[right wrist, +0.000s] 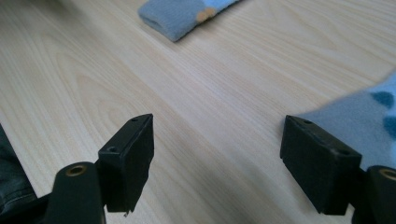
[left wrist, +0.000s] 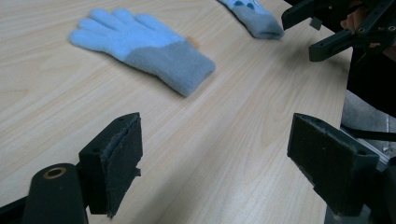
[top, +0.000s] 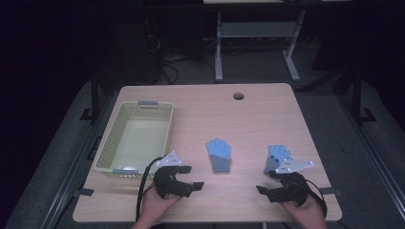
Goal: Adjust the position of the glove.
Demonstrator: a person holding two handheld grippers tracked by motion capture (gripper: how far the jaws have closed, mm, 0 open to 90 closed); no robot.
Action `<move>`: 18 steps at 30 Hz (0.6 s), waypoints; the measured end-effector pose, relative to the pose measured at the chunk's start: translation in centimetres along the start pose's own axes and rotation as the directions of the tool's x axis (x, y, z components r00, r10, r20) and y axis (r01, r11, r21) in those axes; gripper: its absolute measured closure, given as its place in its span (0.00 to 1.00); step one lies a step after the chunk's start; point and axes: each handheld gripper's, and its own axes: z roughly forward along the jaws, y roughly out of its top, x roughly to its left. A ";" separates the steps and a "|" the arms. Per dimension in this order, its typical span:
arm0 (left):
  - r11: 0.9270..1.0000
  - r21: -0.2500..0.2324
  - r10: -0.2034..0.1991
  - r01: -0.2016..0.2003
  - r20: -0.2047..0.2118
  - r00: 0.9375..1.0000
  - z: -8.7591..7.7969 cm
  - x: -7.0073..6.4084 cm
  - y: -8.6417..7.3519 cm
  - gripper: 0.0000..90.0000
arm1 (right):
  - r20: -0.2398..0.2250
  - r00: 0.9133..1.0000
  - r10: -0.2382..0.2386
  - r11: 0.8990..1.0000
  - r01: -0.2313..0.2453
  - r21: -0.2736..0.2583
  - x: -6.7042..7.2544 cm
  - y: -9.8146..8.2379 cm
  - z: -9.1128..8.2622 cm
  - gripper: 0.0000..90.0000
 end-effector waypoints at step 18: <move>0.999 -0.032 -0.029 0.029 -0.002 1.000 -0.7 0.2 -0.3 0.20 | 0.006 1.000 0.013 1.000 -0.013 -0.005 -0.2 0.8 0.3 0.27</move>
